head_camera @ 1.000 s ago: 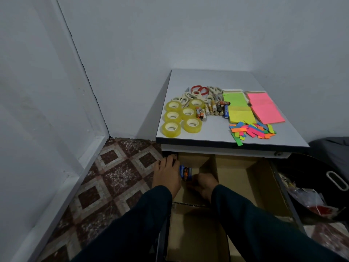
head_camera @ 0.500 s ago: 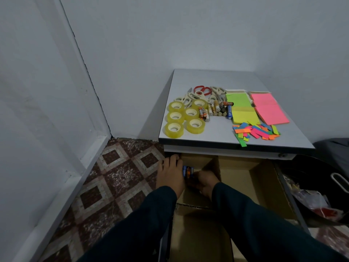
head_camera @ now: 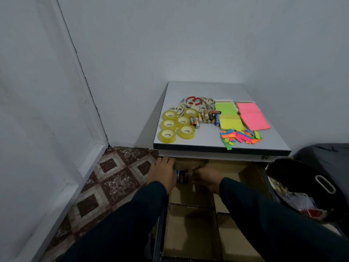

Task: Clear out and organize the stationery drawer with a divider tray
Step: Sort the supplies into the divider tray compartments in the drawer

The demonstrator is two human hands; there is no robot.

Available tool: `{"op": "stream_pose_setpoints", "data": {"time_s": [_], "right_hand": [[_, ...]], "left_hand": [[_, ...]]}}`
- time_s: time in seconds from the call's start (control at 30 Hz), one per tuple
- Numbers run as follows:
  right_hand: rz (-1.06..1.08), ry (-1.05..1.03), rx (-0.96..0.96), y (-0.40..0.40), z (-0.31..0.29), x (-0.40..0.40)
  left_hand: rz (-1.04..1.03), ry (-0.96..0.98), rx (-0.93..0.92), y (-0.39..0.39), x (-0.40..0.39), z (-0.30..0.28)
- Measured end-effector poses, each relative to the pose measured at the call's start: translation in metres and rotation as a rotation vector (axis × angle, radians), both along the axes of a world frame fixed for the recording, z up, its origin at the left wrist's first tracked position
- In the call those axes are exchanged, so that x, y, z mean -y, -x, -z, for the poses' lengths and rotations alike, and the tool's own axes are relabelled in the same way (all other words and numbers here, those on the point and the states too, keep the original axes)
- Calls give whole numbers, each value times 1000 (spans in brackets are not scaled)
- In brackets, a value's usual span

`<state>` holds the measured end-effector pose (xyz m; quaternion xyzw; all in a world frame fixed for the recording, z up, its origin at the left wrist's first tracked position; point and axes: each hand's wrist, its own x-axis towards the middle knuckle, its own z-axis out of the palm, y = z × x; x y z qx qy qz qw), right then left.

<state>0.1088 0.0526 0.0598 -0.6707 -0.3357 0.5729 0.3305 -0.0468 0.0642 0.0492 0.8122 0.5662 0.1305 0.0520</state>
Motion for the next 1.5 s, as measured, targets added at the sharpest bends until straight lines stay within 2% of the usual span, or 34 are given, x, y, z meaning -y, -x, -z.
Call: {"op": "stream_pose_setpoints", "data": {"time_s": [0.4, 0.67, 0.77, 0.97, 1.17, 1.3, 1.5], "right_hand": [[-150, -151, 124, -27, -76, 25], [-126, -252, 153, -54, -111, 1], [-131, -306, 272, -67, -123, -17], [-151, -438, 679, -94, -135, -67], [-233, -446, 736, -102, -130, -111], [-312, -466, 931, -98, -124, -129], [-271, -429, 948, -99, -124, -142]], "left_hand": [[72, -122, 139, -22, 17, -77], [91, -159, 18, -42, -16, -113], [88, -146, -77, -54, -41, -125], [72, -43, -170, -84, -90, -141], [83, 52, -218, -108, -135, -139], [128, 69, -286, -120, -150, -132], [138, 112, -295, -128, -166, -130]]}}
